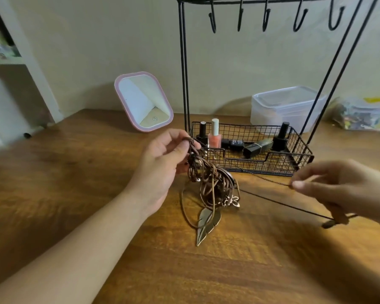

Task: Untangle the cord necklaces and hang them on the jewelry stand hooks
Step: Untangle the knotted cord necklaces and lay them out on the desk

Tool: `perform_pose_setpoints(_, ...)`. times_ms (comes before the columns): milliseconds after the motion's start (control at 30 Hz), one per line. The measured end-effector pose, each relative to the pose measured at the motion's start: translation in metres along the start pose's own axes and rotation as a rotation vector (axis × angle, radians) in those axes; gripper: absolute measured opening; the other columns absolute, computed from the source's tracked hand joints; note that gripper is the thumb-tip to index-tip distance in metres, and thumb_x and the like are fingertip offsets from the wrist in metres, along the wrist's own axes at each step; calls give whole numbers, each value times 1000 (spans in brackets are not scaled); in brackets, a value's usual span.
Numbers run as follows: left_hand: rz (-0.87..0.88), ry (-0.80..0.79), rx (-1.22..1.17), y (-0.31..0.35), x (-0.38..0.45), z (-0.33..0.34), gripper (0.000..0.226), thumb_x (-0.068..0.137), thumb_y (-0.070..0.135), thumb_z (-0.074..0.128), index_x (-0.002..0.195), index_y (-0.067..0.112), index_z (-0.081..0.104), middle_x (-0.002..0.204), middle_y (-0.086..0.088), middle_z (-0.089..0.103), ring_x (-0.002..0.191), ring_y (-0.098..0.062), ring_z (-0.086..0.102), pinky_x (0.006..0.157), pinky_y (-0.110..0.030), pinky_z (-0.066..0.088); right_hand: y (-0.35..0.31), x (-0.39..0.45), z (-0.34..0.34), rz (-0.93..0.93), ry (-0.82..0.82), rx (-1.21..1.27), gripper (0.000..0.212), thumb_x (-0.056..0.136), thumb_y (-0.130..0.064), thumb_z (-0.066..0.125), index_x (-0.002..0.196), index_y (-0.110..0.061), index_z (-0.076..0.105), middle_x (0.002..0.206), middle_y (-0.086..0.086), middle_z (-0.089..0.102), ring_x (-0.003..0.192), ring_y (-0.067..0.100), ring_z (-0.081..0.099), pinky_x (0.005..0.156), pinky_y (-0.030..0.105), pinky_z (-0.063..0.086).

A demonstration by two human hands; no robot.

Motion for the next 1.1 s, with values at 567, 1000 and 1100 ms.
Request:
perform_pose_setpoints(567,-14,-333,47,-6,-18,37,14,72,13,71,76,24,78,77,4,68,75,-3,64,67,-16,52,-48,-9,60,-463,343,119,26,84,-45,60,107,-40,72,103,-23,72,96,-2,68,78,21,58)
perform_pose_setpoints(1000,40,-300,240,-1,-11,23,25,93,-1,59,84,19,70,79,4,63,71,-8,54,58,-18,46,-44,-6,46,-480,300,351,22,81,-39,62,80,-21,75,70,4,71,68,15,67,74,35,57)
perform_pose_setpoints(1100,48,-228,182,3,-6,14,23,94,1,56,84,19,68,78,5,62,73,-7,54,64,-17,47,-28,2,38,-405,328,118,11,87,-35,66,86,-26,72,74,-1,69,71,10,65,73,35,58)
Point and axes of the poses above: each hand's wrist, its own x-axis towards the middle knuckle, its own z-axis out of the palm, y = z × x, the point moved 5 cm from there along x, towards the middle knuckle
